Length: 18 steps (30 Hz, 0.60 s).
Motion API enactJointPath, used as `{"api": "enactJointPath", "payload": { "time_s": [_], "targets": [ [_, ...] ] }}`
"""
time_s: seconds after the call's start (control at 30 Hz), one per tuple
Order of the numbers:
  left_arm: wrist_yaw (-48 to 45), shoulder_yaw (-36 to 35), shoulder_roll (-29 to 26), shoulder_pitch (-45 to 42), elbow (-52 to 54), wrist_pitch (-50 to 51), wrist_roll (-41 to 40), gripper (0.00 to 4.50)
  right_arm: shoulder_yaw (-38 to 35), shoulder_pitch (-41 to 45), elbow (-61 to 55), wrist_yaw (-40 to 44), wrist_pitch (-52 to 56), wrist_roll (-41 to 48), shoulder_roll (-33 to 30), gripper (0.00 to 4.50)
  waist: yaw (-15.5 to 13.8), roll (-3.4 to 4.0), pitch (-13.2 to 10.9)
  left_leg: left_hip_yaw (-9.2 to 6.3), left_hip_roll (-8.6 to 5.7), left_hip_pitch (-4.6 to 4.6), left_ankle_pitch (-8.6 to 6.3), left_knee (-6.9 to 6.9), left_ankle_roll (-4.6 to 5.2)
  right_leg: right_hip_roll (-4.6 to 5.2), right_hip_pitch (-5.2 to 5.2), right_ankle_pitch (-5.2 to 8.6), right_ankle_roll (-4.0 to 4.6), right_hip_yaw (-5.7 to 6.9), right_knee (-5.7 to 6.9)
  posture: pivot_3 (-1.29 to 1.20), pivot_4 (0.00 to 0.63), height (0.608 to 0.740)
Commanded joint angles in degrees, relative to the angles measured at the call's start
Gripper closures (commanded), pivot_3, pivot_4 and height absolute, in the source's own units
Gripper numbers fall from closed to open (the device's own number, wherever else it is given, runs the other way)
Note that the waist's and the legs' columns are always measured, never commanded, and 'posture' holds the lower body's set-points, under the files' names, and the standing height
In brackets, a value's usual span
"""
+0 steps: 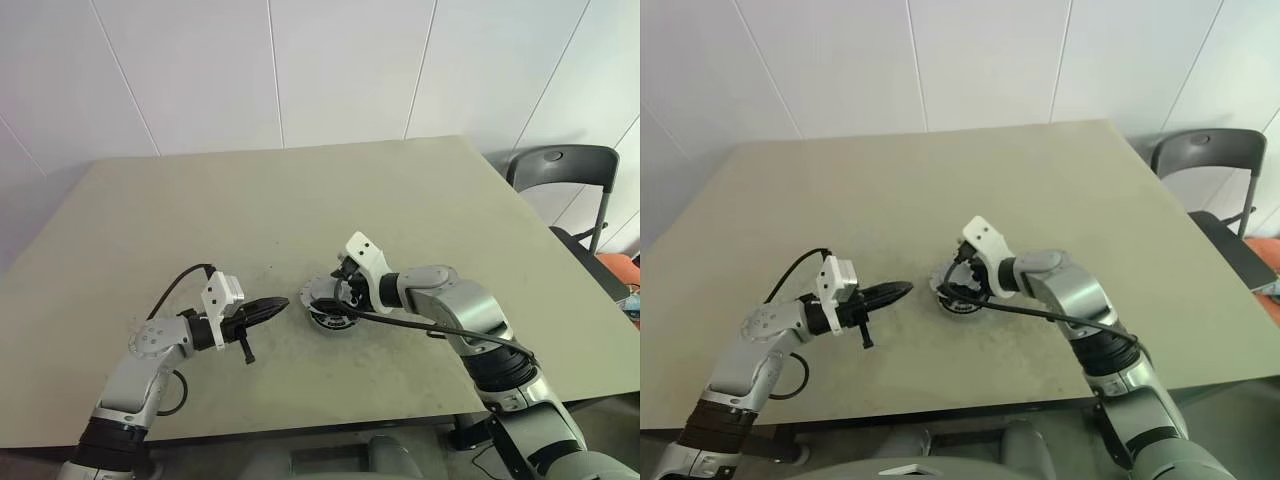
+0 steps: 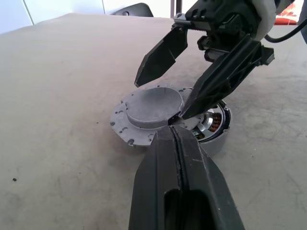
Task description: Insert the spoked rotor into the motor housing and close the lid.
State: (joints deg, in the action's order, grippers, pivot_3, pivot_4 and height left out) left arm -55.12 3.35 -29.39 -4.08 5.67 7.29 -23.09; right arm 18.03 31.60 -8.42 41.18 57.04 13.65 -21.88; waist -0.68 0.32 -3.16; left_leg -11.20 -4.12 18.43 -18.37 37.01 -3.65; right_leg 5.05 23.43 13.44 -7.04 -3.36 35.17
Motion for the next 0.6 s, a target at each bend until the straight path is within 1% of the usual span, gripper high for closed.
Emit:
{"api": "enactJointPath", "payload": {
  "time_s": [0.03, 0.13, 0.37, 0.43, 0.53, 0.6],
  "targets": [
    [-0.72, -1.57, -0.68, 0.17, 1.23, -0.64, -0.70, 4.50, 2.09, 1.82, 0.96, -1.10, -2.60, -2.29, -0.58, 0.03, 0.06, 0.00, 0.00, 0.00, 0.00, 0.00, 0.00, -0.01, 0.00, 0.00, 0.00, 0.00, 0.00, 0.00, 0.00, 0.00, 0.000, 0.740],
    [-0.97, -1.71, -0.58, 0.31, 0.88, -1.00, -0.64, 4.50, 4.29, 2.06, 3.55, -2.19, -4.20, -4.95, -1.15, 0.03, 0.14, 0.02, 0.01, 0.00, 0.01, -0.01, 0.00, -0.01, 0.00, -0.01, 0.00, 0.00, 0.00, 0.00, 0.01, 0.00, 0.000, 0.740],
    [-0.66, -1.08, 0.12, 0.26, 0.36, -1.52, 0.42, 4.50, 2.83, 1.58, 5.68, -1.03, -0.52, -2.11, 0.90, 0.03, 0.13, 0.02, 0.02, 0.01, 0.01, -0.06, 0.00, 0.01, 0.00, -0.01, -0.04, 0.00, 0.00, 0.00, 0.02, 0.00, 0.000, 0.740],
    [-0.51, -0.99, 0.19, 0.05, 0.45, -1.39, 0.57, 4.50, 1.46, 1.33, 6.42, -1.02, 0.98, -0.76, 1.99, 0.42, 0.12, 0.02, 0.02, 0.01, 0.01, -0.07, 0.00, 0.00, 0.00, -0.01, -0.04, 0.00, 0.00, 0.00, 0.03, 0.00, 0.000, 0.740],
    [-0.58, -1.16, -0.03, -0.17, 0.27, -1.37, 0.62, 4.50, 1.15, 1.10, 6.16, -0.80, 1.61, -0.07, 2.20, 1.23, 0.08, 0.02, 0.03, 0.01, 0.01, -0.07, 0.00, 0.01, 0.00, -0.01, -0.04, 0.00, 0.00, 0.00, 0.03, 0.00, 0.000, 0.740],
    [-0.69, -1.32, -0.19, -0.22, 0.11, -1.46, 0.69, 4.50, 1.13, 0.91, 6.06, -0.79, 1.54, -0.01, 2.12, 1.26, 0.09, 0.02, 0.03, 0.01, 0.01, -0.07, 0.00, 0.00, 0.00, -0.01, -0.05, 0.00, 0.00, 0.00, 0.03, 0.00, 0.000, 0.740]
  ]
}}
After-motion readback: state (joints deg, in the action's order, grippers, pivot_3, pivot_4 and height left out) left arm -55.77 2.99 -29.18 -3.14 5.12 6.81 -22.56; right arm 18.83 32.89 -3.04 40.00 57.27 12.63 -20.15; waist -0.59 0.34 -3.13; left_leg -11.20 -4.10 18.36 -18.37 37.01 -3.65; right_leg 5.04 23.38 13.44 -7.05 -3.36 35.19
